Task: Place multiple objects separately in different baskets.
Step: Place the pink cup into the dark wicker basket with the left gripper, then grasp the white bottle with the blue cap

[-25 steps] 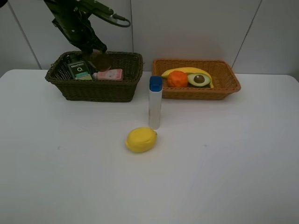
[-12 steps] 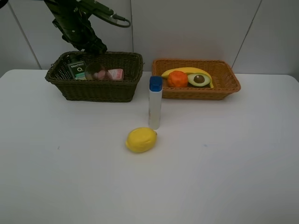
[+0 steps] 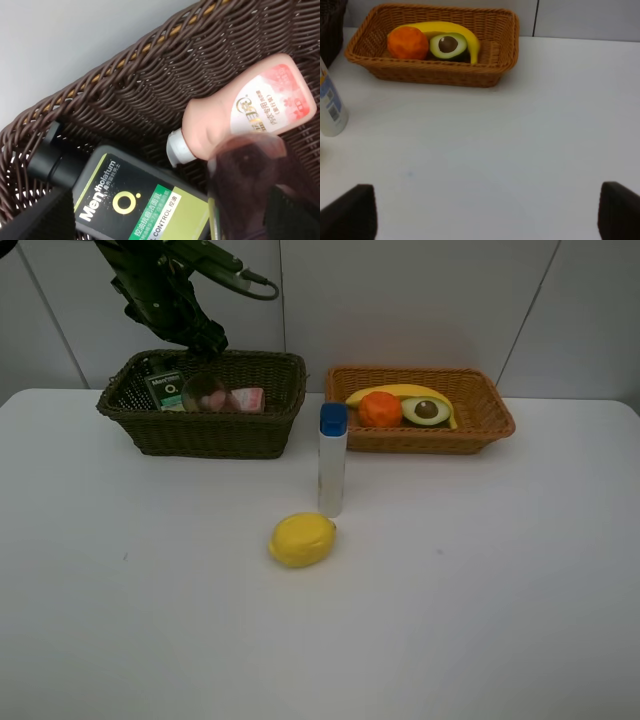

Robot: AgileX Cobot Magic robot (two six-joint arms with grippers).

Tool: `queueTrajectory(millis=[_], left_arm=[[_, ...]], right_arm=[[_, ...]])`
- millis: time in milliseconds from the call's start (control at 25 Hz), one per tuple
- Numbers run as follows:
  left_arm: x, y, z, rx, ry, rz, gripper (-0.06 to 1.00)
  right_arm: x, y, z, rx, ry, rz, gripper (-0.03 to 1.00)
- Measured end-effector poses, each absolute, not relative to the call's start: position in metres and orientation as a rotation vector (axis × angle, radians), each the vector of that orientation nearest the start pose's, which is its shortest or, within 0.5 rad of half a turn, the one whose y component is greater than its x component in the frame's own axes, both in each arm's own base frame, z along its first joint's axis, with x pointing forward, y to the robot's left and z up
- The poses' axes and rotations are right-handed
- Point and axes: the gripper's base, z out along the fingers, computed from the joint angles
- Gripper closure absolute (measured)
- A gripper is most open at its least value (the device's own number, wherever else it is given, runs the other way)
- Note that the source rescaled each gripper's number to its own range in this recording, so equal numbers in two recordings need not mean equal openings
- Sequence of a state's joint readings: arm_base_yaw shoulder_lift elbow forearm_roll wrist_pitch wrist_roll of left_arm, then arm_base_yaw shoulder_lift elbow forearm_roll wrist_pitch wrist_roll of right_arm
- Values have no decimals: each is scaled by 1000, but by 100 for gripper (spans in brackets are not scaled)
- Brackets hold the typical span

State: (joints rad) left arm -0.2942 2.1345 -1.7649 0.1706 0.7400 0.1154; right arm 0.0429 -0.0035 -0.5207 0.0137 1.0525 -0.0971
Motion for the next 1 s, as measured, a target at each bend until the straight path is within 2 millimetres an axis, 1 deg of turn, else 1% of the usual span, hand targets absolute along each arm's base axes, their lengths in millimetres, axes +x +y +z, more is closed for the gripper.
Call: queueTrajectory(millis=[840,1000], left_arm=[[460,-130,215,633,2503,112,-5],[461,-130,218,627,2497,106,-5]], right_arm=[[-8,1,284,-141,2007,-18,7],[-8,1,284,-141,2007,-18,7]])
